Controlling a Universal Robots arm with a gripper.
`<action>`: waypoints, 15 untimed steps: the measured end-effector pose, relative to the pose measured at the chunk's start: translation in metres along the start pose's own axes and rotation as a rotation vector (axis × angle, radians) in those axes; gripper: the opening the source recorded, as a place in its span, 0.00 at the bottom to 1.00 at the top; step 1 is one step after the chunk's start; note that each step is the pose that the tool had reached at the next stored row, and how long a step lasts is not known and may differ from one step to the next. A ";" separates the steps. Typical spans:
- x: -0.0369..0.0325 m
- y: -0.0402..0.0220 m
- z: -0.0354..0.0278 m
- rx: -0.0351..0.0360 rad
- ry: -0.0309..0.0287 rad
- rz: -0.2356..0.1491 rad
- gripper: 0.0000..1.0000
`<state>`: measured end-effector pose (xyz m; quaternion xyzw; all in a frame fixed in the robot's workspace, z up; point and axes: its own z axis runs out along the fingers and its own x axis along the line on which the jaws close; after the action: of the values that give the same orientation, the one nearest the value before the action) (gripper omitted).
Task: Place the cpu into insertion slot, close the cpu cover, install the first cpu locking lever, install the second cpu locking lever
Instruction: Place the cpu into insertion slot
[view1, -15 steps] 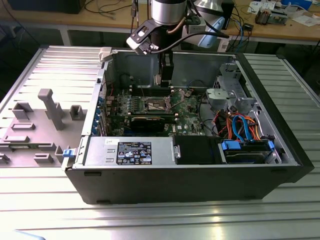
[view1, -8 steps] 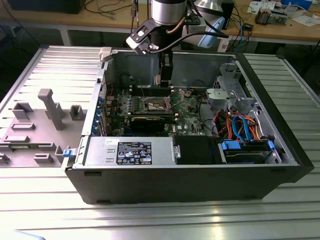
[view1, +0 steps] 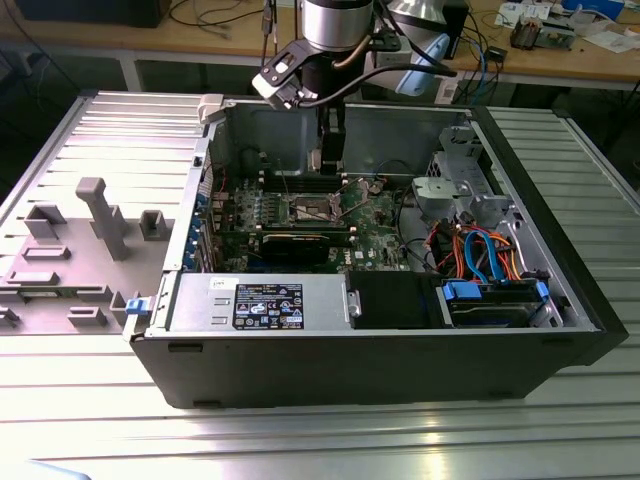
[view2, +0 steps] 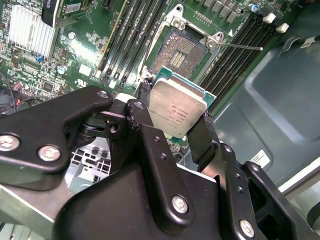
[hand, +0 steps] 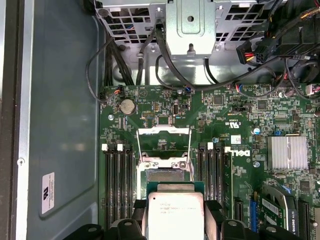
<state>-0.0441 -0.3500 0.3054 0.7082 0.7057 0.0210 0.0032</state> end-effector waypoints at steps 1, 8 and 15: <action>0.0000 0.0000 0.0003 0.0000 -0.0001 0.000 0.55; -0.0001 -0.0001 0.0023 0.0000 0.0000 0.000 0.55; -0.0001 -0.0002 0.0041 0.0001 -0.0001 0.000 0.55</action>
<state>-0.0441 -0.3500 0.3013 0.7082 0.7057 0.0209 0.0033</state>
